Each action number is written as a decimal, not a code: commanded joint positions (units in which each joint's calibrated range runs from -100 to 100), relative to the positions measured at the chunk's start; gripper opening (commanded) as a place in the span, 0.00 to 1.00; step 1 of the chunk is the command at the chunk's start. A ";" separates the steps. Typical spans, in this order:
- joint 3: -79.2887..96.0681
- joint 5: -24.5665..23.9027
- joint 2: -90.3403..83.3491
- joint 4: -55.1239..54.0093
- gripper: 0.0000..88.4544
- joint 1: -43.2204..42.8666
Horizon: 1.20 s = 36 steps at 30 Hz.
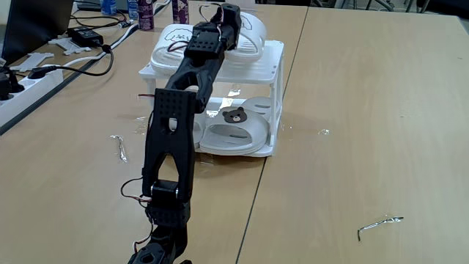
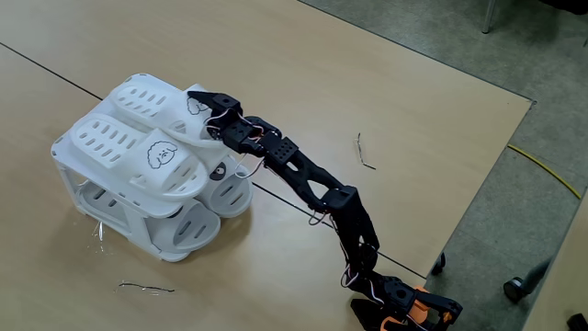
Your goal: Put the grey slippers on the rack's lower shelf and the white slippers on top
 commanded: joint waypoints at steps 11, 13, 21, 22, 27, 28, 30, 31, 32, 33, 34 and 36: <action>-10.03 0.37 1.67 -0.42 0.11 -0.49; -10.03 0.37 1.33 -0.42 0.22 -0.49; -8.59 0.37 -1.36 -0.24 0.35 -0.57; -6.96 0.37 -2.45 -0.24 0.35 -0.57; 4.32 0.37 -11.03 -0.24 0.35 0.09; 6.21 0.37 -12.47 -0.24 0.35 0.09; 8.65 0.37 -14.74 -0.33 0.35 0.09; 9.55 0.37 -15.66 -0.33 0.35 0.09; 10.54 0.37 -16.59 -0.33 0.35 0.09; 11.26 0.37 -17.18 -0.33 0.35 0.09; 11.98 0.37 -17.77 -0.33 0.35 0.09; 13.88 0.37 -18.86 -0.33 0.35 0.09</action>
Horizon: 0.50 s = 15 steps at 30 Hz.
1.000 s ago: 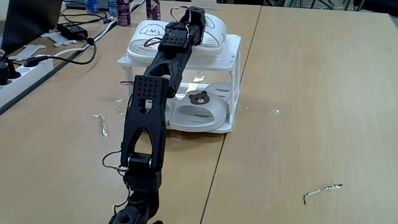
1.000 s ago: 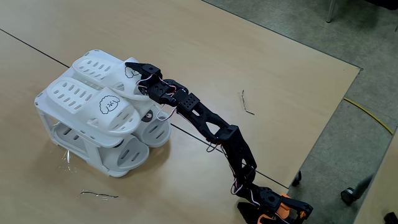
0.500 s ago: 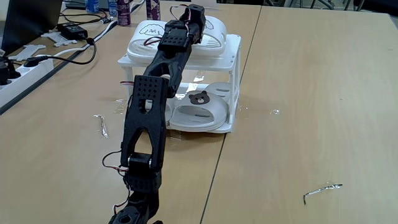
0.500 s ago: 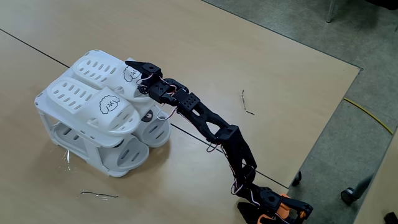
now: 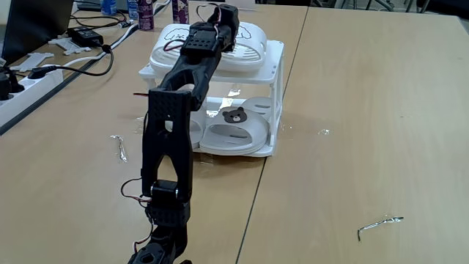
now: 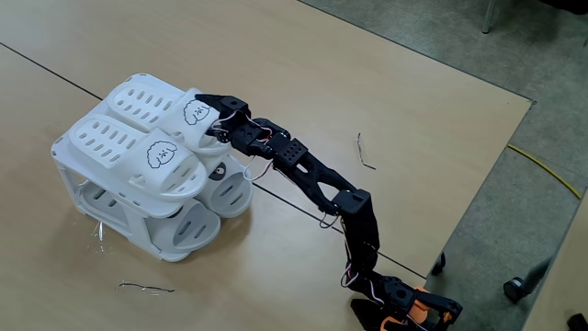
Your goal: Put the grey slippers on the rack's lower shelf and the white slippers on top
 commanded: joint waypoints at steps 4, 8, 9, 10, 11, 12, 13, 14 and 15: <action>5.99 0.37 -11.58 -0.33 0.35 0.09; 10.68 0.37 -14.44 -0.33 0.35 0.09; 11.59 0.37 -15.11 -0.33 0.35 0.09; 12.49 0.37 -15.70 -0.33 0.35 0.09; 13.21 0.37 -16.29 -0.33 0.35 0.09; 14.11 0.37 -17.05 -0.33 0.35 0.09; 14.74 0.37 -17.64 -0.33 0.35 0.09; 15.47 0.37 -18.48 -0.33 0.35 0.09; 16.37 0.37 -19.40 -0.33 0.35 0.09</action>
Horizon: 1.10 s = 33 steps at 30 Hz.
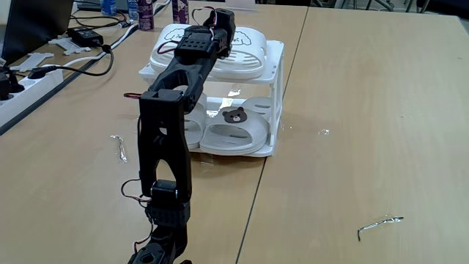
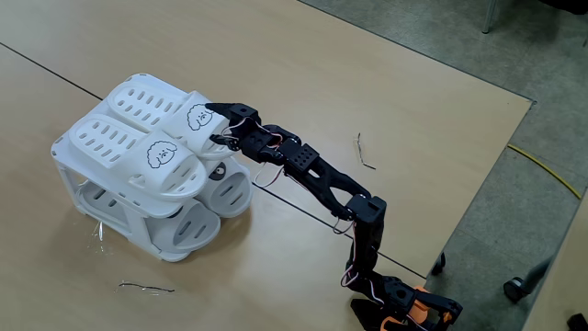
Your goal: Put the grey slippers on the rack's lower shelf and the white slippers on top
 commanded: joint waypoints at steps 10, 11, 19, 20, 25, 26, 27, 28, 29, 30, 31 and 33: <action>15.62 0.37 -26.96 -0.50 0.10 0.24; 15.62 0.37 -28.30 -0.50 0.02 0.24; 33.03 0.37 -34.19 -52.44 0.02 0.24; 37.81 0.37 -35.37 -60.38 0.02 0.24; 73.99 0.37 -42.69 -96.96 0.02 0.16; 80.12 0.37 -43.87 -102.40 0.02 0.16; 85.54 0.37 -45.13 -107.15 0.02 0.16; 90.41 0.37 -46.31 -110.68 0.02 0.16; 96.18 0.37 -48.08 -114.05 0.02 0.16; 99.70 0.37 -49.67 -116.81 0.02 0.16; 102.95 0.37 -51.53 -118.71 0.02 0.16; 107.10 0.37 -55.73 -119.23 0.02 0.24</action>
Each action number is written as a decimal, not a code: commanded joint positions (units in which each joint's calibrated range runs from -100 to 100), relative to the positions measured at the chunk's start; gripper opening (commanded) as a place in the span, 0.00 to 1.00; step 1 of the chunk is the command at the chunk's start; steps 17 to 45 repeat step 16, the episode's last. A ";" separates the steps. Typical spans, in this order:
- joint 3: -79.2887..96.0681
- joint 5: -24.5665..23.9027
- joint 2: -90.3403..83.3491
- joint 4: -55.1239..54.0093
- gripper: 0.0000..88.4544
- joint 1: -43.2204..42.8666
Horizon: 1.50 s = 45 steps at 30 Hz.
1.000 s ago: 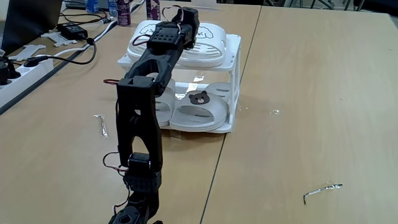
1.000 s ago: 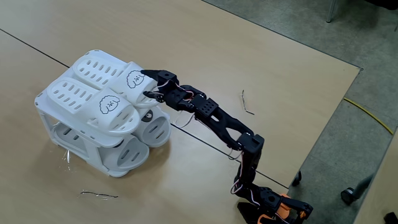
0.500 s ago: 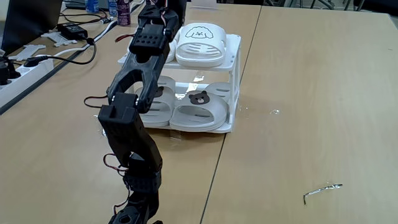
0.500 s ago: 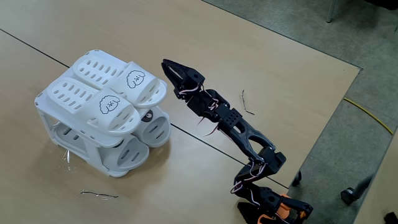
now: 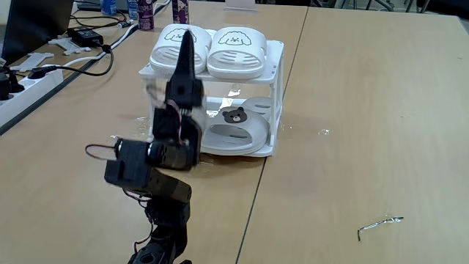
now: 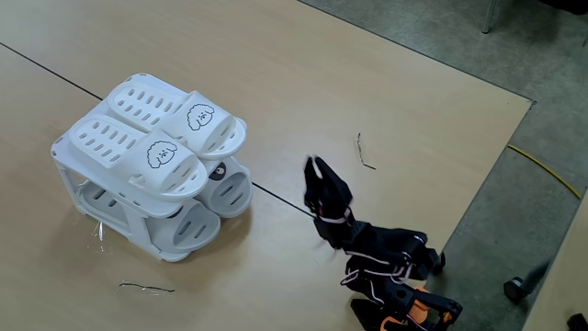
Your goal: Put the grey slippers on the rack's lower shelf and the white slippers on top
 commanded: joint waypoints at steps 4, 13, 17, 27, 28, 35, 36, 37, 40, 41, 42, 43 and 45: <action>5.39 0.37 -15.82 -3.95 0.02 0.39; 6.11 0.37 -42.50 -3.86 0.02 -0.02; 6.11 0.37 -47.96 -3.77 0.02 -0.02; 6.11 0.37 -47.96 -3.77 0.02 -0.02; 6.11 0.37 -47.96 -3.77 0.02 -0.02; 6.11 0.37 -47.96 -3.77 0.02 -0.02; 6.11 0.37 -47.96 -3.77 0.02 -0.02; 6.11 0.37 -47.96 -3.77 0.02 -0.02; 6.11 0.37 -47.96 -3.77 0.02 -0.02; 6.11 0.37 -47.96 -3.77 0.02 -0.02; 6.11 0.37 -47.96 -3.77 0.02 -0.02; 6.11 0.37 -47.96 -3.77 0.02 -0.02; 6.11 0.37 -47.96 -3.77 0.02 -0.02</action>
